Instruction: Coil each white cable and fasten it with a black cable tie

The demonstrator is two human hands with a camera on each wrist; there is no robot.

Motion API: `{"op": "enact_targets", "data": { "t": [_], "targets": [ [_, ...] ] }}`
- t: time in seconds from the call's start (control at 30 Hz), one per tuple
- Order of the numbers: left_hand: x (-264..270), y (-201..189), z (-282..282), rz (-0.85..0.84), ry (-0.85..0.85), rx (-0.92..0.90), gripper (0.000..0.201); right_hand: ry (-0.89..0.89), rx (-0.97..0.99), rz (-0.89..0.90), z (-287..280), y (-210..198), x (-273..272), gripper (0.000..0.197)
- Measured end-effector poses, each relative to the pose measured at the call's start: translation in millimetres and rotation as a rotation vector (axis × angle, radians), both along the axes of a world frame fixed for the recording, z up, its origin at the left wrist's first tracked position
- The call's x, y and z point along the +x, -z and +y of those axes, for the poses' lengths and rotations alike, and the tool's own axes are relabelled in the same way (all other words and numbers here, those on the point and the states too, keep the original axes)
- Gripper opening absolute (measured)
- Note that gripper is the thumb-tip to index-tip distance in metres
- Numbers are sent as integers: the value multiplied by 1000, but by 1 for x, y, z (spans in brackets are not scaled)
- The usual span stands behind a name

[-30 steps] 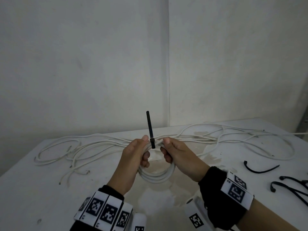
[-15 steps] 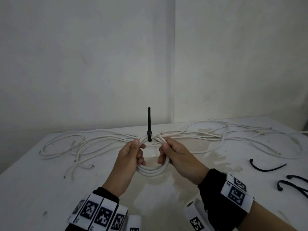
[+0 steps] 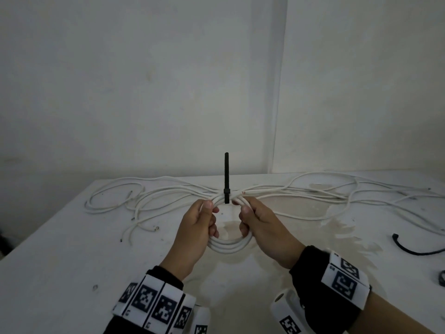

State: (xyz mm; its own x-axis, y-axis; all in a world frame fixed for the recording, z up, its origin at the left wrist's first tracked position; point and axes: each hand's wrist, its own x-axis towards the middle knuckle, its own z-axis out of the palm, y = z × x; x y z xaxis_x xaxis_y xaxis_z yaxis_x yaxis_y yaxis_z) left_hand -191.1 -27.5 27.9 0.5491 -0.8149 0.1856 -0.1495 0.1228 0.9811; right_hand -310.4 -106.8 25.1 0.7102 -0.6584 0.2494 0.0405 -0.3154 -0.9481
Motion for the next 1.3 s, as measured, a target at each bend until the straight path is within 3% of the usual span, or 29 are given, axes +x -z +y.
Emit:
{"op": "enact_targets", "data": {
  "t": [0.13,0.23,0.43,0.8,1.03,1.3],
  "targets": [
    [15,3,9,8,-21,16,25,-73,139,-17,1,0,5,27],
    [26,4,18,-22,-17,72,13,-56,129,36,4,2,16,30],
    [53,10,37,-318,-80,139,20,-25,207,21,15,9,39,29],
    [89,12,75,-557,-170,217,18,-93,191,117,48,6,78,28],
    [126,11,117,-436,-152,275,21,-232,203,216,74,8,107,33],
    [181,15,170,-291,-193,423,25,-169,-57,409,65,4,124,43]
  ]
}}
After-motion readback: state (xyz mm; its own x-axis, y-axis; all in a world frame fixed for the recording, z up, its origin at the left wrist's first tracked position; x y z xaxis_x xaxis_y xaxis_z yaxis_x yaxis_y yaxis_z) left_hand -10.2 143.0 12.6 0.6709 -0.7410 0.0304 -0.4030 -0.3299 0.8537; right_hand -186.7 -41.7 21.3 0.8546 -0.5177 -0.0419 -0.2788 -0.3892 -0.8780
